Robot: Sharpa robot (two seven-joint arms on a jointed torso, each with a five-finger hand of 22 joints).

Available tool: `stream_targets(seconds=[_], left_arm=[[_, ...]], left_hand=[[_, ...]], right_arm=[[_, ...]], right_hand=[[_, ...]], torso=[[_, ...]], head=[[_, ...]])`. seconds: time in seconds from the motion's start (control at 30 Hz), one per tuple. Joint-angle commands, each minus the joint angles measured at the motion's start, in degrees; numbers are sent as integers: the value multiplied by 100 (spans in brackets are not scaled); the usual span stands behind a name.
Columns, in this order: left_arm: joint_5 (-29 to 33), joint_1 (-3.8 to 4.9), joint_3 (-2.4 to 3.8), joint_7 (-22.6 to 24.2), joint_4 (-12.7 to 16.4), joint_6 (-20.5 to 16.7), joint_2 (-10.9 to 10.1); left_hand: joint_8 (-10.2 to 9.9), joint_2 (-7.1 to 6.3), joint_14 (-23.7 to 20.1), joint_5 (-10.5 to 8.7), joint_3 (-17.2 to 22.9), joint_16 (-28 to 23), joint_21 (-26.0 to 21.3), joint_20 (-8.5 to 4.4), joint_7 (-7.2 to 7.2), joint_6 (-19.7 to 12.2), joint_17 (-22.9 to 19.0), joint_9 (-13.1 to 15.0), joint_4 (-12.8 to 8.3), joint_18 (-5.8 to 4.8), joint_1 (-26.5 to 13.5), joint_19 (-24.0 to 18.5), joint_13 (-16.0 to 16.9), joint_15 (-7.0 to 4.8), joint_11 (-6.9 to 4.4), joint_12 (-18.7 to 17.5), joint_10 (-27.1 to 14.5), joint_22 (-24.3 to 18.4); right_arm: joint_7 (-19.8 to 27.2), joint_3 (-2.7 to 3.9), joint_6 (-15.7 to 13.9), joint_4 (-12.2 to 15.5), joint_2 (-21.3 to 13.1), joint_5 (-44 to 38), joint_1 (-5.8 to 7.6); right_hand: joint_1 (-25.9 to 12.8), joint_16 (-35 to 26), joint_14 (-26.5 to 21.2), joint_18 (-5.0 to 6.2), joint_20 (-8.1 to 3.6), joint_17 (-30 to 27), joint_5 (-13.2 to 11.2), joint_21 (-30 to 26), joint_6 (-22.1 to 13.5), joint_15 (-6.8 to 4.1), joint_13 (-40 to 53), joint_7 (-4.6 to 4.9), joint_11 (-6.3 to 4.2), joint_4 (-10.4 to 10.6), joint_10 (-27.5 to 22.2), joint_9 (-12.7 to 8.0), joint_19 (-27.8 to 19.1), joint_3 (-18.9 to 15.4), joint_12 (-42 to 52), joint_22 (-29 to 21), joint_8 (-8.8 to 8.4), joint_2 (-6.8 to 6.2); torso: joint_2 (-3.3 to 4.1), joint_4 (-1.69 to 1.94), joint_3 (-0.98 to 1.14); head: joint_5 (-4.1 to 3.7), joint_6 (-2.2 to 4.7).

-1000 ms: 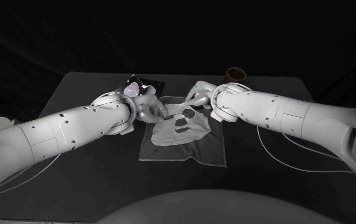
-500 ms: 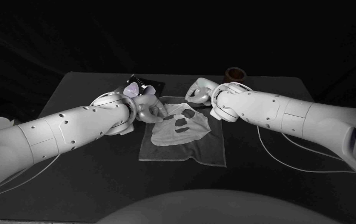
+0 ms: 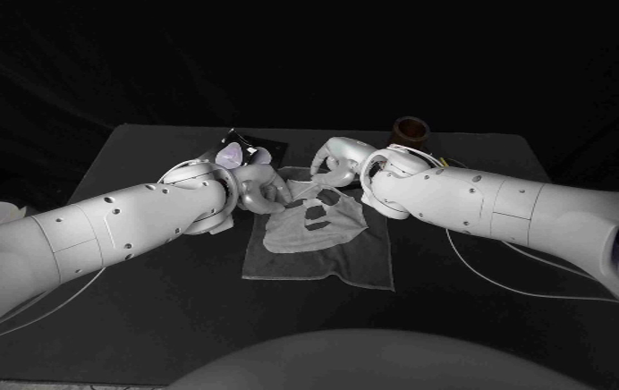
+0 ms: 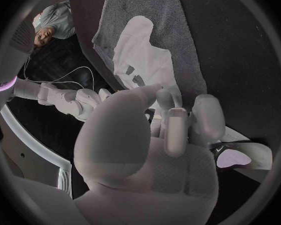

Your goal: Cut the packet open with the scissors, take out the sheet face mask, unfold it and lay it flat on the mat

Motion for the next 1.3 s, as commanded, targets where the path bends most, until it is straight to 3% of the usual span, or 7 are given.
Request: stream_targets(seconds=[0.03, 0.37, 0.57, 1.03, 1.23, 1.3], left_arm=[[-80, -49, -42, -149, 11, 336, -6], [-79, -48, -42, -165, 40, 351, -14], [-79, -46, -42, -175, 67, 358, -22], [-79, -44, -42, -196, 101, 373, -31], [-79, -43, -42, -203, 104, 382, -30], [-79, -43, -42, -205, 104, 387, -30]], left_hand=[[5, 11, 215, -9, 9, -11, 2, 13, 39, -10, 675, 8, -15, 24, -66, -33, 6, -19, 24, 28, 24, 113], [5, 11, 215, -9, 9, -11, 2, 13, 39, -10, 675, 8, -15, 24, -66, -33, 6, -19, 24, 28, 24, 113], [2, 9, 219, -9, 7, -8, 6, 15, 43, -10, 683, 8, -16, 22, -71, -30, 19, -16, 28, 36, 33, 117], [-1, 9, 219, -9, 5, -8, 13, 18, 49, -6, 685, 8, -17, 20, -78, -26, 61, -12, 32, 60, 61, 123], [-1, 9, 221, -9, 5, -6, 14, 18, 51, -5, 688, 8, -17, 20, -80, -24, 73, -11, 33, 67, 68, 124], [-1, 9, 221, -9, 5, -6, 14, 18, 51, -5, 688, 8, -17, 20, -80, -24, 73, -11, 33, 67, 68, 124]], right_arm=[[84, 1, -244, -17, 21, -1230, -21], [-199, -11, -462, -314, 227, -1819, -149], [-256, -14, -449, -518, 380, -1873, -210], [-313, -15, -272, -672, 527, -1833, -259], [-335, -15, -266, -728, 552, -1805, -265], [-332, -15, -262, -743, 559, -1797, -267]], right_hand=[[-28, 44, 552, -13, 9, 1312, -89, 53, 60, 29, 838, 15, 34, 9, 300, -9, 38, -66, 37, 53, -37, -76], [-50, 64, 561, -27, 6, 1350, -115, 112, 156, 18, 872, -11, 16, 54, 317, -10, 82, -136, 73, 138, -42, -70], [-55, 63, 560, -28, 4, 1348, -115, 113, 172, 15, 872, -16, 12, 67, 317, -10, 84, -146, 72, 142, -43, -62], [-52, 64, 561, -24, -3, 1349, -115, 103, 218, 5, 872, -33, -2, 99, 318, -11, 80, -162, 71, 135, -47, -22], [38, 67, 561, -24, -20, 1354, -101, 103, 292, -18, 878, -66, -31, 115, 319, -12, 84, -119, 73, 148, -56, 104], [134, 75, 565, -28, -35, 1369, -114, 118, 352, -38, 890, -96, -57, 103, 325, -2, 96, -38, 85, 173, -43, 231]], torso=[[0, 3, -6], [8, 8, 4], [14, 8, -2], [2, 8, -1], [3, 0, 2], [4, 2, 3]], head=[[-2, 0], [18, 0], [29, 0], [34, 0], [41, 0], [34, 0]])
